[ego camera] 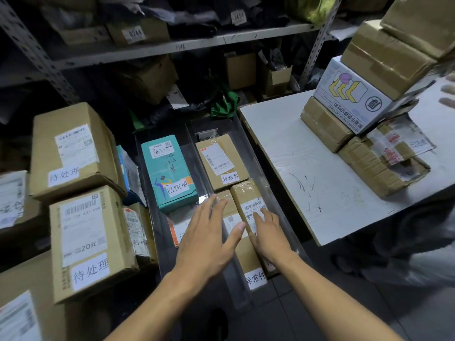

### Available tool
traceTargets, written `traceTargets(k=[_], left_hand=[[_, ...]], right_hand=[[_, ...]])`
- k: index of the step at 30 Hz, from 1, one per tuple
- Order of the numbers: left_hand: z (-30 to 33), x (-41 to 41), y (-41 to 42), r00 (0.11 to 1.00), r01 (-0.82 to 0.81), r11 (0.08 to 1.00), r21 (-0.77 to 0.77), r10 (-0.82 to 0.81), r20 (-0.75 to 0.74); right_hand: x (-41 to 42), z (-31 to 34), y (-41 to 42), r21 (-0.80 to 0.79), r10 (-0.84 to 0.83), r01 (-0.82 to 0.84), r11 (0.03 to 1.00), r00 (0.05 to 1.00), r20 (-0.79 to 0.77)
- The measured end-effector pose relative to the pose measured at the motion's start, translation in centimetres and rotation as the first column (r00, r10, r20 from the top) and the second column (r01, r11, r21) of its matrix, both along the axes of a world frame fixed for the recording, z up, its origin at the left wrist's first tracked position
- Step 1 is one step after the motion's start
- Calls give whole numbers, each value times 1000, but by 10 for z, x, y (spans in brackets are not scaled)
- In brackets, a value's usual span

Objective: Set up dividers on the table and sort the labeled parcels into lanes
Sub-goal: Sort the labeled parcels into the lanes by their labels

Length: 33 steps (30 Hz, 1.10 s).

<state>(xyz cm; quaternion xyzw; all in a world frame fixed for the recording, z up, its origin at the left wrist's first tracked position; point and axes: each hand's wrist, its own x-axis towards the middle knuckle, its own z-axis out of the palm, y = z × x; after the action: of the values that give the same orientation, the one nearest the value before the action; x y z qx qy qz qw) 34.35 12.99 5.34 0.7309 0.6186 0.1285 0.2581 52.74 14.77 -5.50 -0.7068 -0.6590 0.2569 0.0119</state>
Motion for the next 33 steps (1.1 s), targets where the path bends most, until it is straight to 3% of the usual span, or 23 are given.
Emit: traceTargets(k=[6, 11, 18, 25, 30, 33], left_hand=[[23, -28, 12, 997, -81, 993, 85, 81, 3], [52, -74, 17, 977, -212, 953, 215, 208, 44], [105, -187, 2, 900, -430, 826, 364, 424, 102], [119, -333, -39, 794, -581, 703, 410, 601, 95], [102, -440, -63, 713, -680, 650, 339, 695, 97], [89, -504, -63, 680, -721, 627, 295, 721, 129]], right_hand=[[-52, 87, 30, 294, 108, -61, 954, 983, -148], [-110, 154, 44, 463, 281, -179, 868, 946, -160], [-219, 222, 57, 607, 493, -337, 720, 863, -106], [-372, 258, 50, 666, 687, -488, 564, 725, -50], [-479, 243, 40, 598, 745, -566, 567, 662, -81], [-540, 232, 45, 511, 738, -589, 626, 659, -145]])
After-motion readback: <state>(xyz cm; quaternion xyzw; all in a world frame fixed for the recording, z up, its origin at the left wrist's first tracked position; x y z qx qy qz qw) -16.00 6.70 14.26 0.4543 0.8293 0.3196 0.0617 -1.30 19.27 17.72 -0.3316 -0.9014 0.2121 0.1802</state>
